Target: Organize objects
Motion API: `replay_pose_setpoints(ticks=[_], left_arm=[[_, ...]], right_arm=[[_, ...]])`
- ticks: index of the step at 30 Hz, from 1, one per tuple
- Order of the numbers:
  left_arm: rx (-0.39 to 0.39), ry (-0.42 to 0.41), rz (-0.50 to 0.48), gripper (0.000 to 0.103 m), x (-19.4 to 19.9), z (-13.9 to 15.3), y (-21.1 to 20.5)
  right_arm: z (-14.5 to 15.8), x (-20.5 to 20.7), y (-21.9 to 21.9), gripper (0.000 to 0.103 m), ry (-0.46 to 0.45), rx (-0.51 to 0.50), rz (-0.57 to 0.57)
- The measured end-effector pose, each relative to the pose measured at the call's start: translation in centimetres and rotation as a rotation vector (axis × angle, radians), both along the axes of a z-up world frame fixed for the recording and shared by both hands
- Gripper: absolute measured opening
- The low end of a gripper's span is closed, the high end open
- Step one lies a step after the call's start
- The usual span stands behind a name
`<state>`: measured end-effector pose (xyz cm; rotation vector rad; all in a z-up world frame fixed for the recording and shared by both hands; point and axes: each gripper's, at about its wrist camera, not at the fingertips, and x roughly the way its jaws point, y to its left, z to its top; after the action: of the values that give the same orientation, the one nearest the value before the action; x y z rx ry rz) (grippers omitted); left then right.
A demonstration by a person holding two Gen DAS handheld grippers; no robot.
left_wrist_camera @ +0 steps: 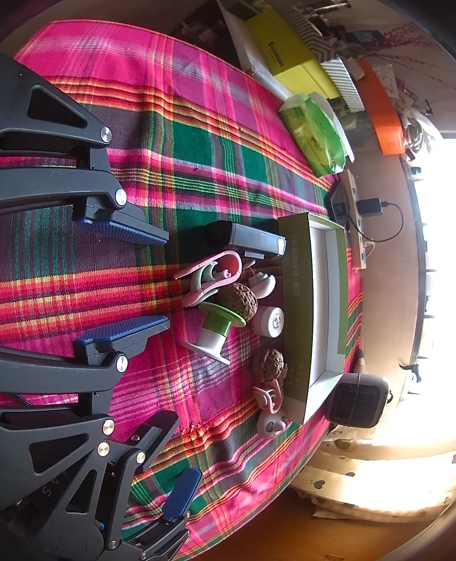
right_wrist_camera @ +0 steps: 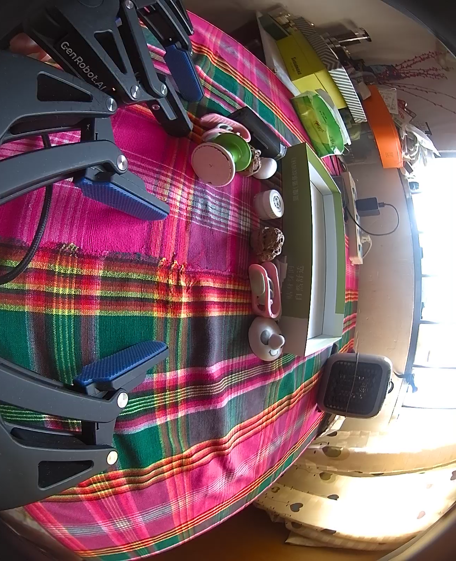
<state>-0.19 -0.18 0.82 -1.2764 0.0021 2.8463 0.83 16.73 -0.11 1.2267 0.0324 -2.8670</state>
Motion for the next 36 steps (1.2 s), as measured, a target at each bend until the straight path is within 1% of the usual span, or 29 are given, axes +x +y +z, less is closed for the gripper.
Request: replay_pose_setpoints(ticks=[5, 9, 11, 14, 17, 20, 28, 30, 32, 36], left_arm=[[-0.001, -0.006, -0.026, 0.039, 0.0, -0.2, -0.2], [0.019, -0.010, -0.045, 0.039, 0.0, -0.3, -0.7], [0.022, -0.011, -0.044, 0.039, 0.0, -0.2, -1.1], [0.039, -0.014, -0.029, 0.039, -0.1, -0.2, -2.0], [0.077, -0.023, -0.005, 0.039, -0.2, -0.1, -3.0], [0.096, -0.024, 0.012, 0.039, -0.1, -0.1, -3.8], [0.113, -0.022, 0.044, 0.039, -0.1, -0.1, -5.0], [0.113, -0.020, 0.045, 0.039, -0.1, 0.0, -5.1], [0.114, -0.022, 0.047, 0.039, -0.1, 0.0, -5.1], [0.129, -0.028, 0.056, 0.039, -0.2, -0.1, -5.5]], right_arm=[[0.3, -0.5, 0.1, 0.072, -0.014, 0.002, 0.020], [0.5, -1.1, 0.4, 0.072, -0.033, -0.011, 0.049], [0.6, -0.6, 0.1, 0.072, -0.034, -0.020, 0.063], [1.4, -0.9, 0.0, 0.072, -0.020, -0.058, 0.112], [2.1, -1.3, -0.8, 0.072, 0.003, -0.063, 0.173], [2.3, -2.1, -1.8, 0.072, -0.003, -0.080, 0.244], [2.6, -3.1, -4.5, 0.072, 0.013, -0.051, 0.390], [2.3, -3.7, -4.9, 0.070, -0.002, -0.046, 0.402], [2.0, -4.3, -5.1, 0.065, -0.023, -0.049, 0.408], [1.4, -4.8, -5.5, 0.062, -0.036, -0.049, 0.416]])
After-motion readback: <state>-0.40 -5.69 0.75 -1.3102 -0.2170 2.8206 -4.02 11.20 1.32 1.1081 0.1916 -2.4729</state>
